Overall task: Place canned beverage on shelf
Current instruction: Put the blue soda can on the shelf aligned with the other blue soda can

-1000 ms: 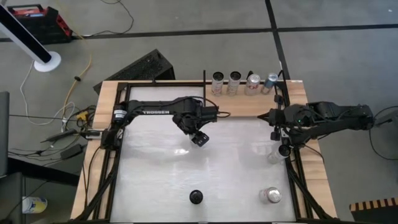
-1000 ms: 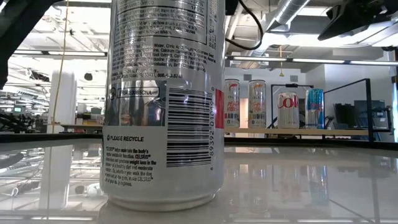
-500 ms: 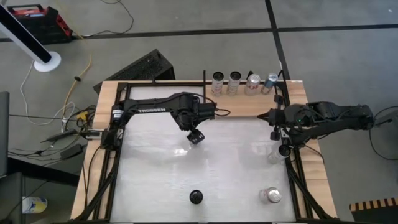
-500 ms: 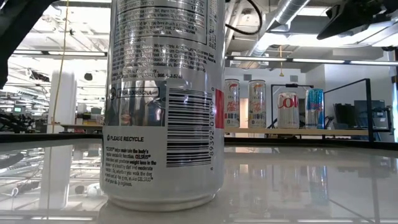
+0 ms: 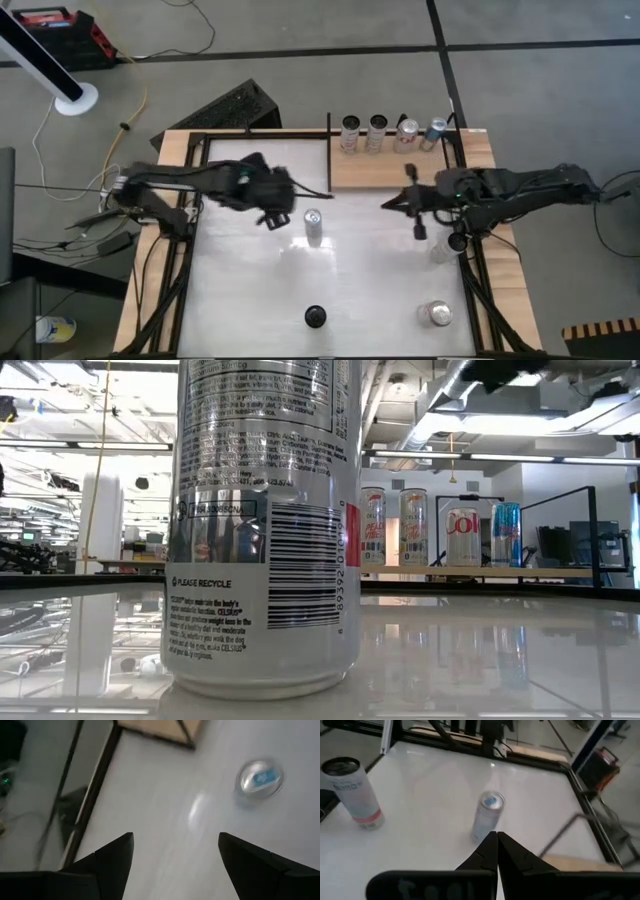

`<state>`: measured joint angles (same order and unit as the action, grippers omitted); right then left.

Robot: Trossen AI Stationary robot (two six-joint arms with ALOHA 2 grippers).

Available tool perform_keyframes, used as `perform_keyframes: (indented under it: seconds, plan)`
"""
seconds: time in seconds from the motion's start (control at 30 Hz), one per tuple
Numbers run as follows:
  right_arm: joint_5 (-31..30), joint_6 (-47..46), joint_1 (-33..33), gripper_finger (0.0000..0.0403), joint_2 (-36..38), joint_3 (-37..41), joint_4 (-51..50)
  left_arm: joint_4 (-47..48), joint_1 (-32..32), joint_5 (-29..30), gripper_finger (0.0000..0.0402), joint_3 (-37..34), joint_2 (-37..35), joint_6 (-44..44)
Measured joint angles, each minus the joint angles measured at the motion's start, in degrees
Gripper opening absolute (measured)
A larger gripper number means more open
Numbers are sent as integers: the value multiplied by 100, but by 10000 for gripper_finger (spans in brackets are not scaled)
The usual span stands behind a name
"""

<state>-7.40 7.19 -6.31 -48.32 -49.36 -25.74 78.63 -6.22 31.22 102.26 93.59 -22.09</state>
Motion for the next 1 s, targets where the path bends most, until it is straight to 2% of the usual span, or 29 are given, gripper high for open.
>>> perform_keyframes:
  seconds: [0.1,0.17,0.37,0.5,0.6,0.7,0.8,1.0]
  plan:
    - [45,290,-4,28,-483,-2,511,-1485,-157,130,277,-1499,-1110,6]
    - [22,563,-4,28,-821,-2,798,-2976,-231,147,277,-2751,-1852,209]
    - [4,1680,17,28,-1582,-56,1438,-7700,-217,-364,277,-6439,-3472,1955]
    - [1,1944,17,28,-1867,-203,2016,-10376,172,-806,277,-8270,-4077,2886]
    - [-2,1253,44,28,-2050,-221,2648,-11725,553,-1394,277,-9213,-4440,3009]
    - [-4,746,97,28,-2264,-221,3119,-12346,811,-1828,277,-9834,-4774,2766]
    - [-13,680,168,32,-2413,-221,3242,-12302,896,-1892,277,-10162,-5169,2371]
    - [-21,829,135,65,-2452,-221,3098,-10626,900,-1851,277,-10087,-5972,1629]
